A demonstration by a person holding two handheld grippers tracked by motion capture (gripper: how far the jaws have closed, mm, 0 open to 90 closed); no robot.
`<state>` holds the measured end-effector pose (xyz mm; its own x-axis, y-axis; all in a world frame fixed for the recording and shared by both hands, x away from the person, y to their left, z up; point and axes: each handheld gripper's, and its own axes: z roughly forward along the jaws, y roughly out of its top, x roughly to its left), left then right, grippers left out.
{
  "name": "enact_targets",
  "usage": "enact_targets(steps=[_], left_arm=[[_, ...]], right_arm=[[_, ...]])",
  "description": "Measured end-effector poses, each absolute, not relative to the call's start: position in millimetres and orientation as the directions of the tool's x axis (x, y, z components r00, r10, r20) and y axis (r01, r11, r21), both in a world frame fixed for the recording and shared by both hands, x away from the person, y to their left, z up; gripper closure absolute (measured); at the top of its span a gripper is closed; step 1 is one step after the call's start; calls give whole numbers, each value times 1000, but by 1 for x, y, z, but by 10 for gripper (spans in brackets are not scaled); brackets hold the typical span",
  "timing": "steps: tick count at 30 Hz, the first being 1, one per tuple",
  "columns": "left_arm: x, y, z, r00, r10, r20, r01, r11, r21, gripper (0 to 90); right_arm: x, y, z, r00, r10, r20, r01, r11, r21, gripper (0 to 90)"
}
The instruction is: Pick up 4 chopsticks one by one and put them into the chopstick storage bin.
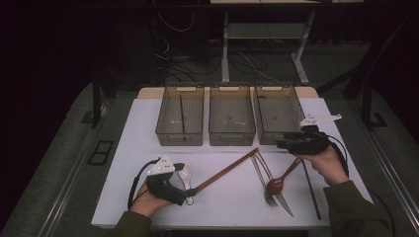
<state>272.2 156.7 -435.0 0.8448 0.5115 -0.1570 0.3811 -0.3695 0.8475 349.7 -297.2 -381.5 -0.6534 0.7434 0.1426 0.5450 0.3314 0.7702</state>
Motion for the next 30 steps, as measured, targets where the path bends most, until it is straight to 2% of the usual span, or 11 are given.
enact_targets(steps=[13,20,30], left_arm=[[272,156,-435,846,510,-156,380,-372,847,0],[272,156,-435,846,511,-151,381,-380,843,0],[272,155,-436,849,507,-149,382,-393,836,0]], right_arm=[[352,-339,-412,-521,850,74,642,333,690,711],[363,-348,-429,-463,884,70,687,307,659,755],[370,-348,-442,-440,896,56,712,311,630,792]])
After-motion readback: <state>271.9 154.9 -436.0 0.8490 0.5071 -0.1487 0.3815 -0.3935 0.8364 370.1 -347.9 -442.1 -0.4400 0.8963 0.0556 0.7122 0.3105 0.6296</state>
